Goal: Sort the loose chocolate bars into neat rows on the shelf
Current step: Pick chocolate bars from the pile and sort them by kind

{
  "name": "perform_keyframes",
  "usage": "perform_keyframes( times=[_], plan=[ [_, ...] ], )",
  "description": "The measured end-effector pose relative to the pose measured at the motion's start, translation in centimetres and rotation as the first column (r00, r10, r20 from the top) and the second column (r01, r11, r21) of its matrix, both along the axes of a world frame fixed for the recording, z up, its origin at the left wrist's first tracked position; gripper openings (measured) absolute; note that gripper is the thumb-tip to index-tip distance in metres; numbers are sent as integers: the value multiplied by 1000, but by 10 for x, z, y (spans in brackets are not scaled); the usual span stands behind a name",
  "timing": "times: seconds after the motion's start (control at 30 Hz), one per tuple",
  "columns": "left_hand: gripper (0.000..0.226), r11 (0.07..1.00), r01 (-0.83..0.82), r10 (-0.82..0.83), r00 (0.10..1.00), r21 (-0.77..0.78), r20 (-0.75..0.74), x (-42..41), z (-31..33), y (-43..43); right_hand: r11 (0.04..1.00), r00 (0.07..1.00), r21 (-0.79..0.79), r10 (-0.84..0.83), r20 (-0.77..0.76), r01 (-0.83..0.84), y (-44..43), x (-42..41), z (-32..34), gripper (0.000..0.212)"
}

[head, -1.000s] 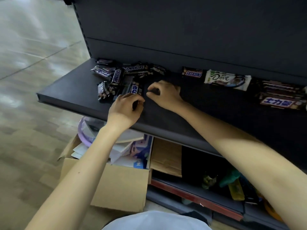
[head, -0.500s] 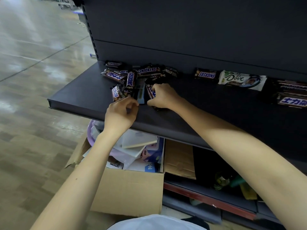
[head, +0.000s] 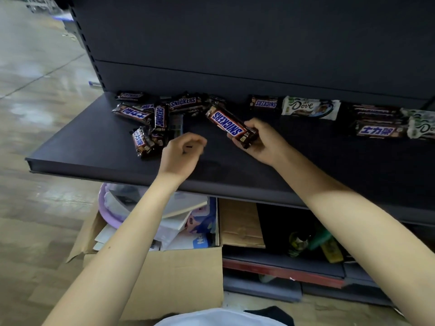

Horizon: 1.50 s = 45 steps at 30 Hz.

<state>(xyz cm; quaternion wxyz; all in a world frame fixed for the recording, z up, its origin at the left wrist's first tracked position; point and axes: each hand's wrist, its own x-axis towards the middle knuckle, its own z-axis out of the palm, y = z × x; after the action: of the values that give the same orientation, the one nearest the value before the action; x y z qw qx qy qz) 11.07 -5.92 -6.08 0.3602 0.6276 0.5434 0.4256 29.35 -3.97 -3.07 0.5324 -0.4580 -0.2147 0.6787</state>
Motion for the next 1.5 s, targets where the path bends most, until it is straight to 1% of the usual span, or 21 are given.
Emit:
perform_keyframes(
  times=[0.07,0.2,0.37,0.43,0.5,0.57,0.63,0.7,0.77,0.87,0.97,1.07,1.17,1.23,1.3,1.37,1.4,1.43,1.47,1.5],
  plan=[
    [30,999,31,-31,999,-11,34,7,1,1,1000,998,9,-24,-51,25,-5,7,0,16],
    [31,998,60,-59,997,-11,51,15,3,1,999,996,37,-35,-77,38,-11,21,1,16],
    [32,995,99,-97,992,-28,87,20,3,-2,996,998,88,40,-46,-35,-22,29,3,16],
    [30,993,104,-96,987,-51,128,24,5,-5,991,996,117,66,-58,-59,-27,28,2,19],
    [25,987,131,-109,974,-98,199,32,8,-10,979,991,189,96,-91,-78,-32,24,-1,22],
    [17,968,201,-158,953,-149,258,43,10,-18,949,986,303,123,-116,-83,-35,18,-7,26],
    [10,954,243,-180,932,-174,314,54,12,-24,912,985,405,122,-121,-63,-37,10,-13,36],
    [9,958,222,-141,914,-181,380,59,14,-26,888,990,459,85,-117,-23,-37,7,-18,51],
    [11,971,177,-96,905,-161,415,60,14,-24,876,993,481,51,-109,8,-39,6,-20,55],
    [1,979,148,-79,908,-139,412,59,13,-22,868,996,496,51,-76,-6,-43,9,-21,52],
    [3,968,176,-73,882,-180,466,58,9,-21,876,1000,481,31,2,-28,-48,11,-23,44],
    [9,979,150,-70,882,-137,466,56,7,-16,898,996,438,-1,94,-40,-53,15,-23,35],
    [12,985,145,-87,891,-97,446,54,8,-10,928,984,365,6,176,-71,-59,23,-22,26],
    [12,987,146,-101,901,-74,421,54,9,-6,946,983,320,-1,185,-59,-63,30,-22,21],
    [11,989,137,-105,899,-47,424,56,10,-4,957,988,289,-39,149,-6,-66,37,-21,17],
    [9,993,117,-91,894,-34,438,57,12,0,958,992,285,-66,106,34,-69,44,-19,18],
    [7,991,114,-71,878,-64,474,58,14,1,956,994,292,-66,85,39,-70,49,-17,21],
    [9,984,128,-42,838,-122,544,59,17,4,953,996,301,-58,66,35,-72,53,-16,27],
    [12,963,169,11,756,-211,655,60,18,7,951,997,309,-43,58,23,-73,57,-14,33],
    [14,917,248,92,628,-311,773,61,20,9,950,997,314,-24,66,2,-74,61,-12,36]
  ],
)
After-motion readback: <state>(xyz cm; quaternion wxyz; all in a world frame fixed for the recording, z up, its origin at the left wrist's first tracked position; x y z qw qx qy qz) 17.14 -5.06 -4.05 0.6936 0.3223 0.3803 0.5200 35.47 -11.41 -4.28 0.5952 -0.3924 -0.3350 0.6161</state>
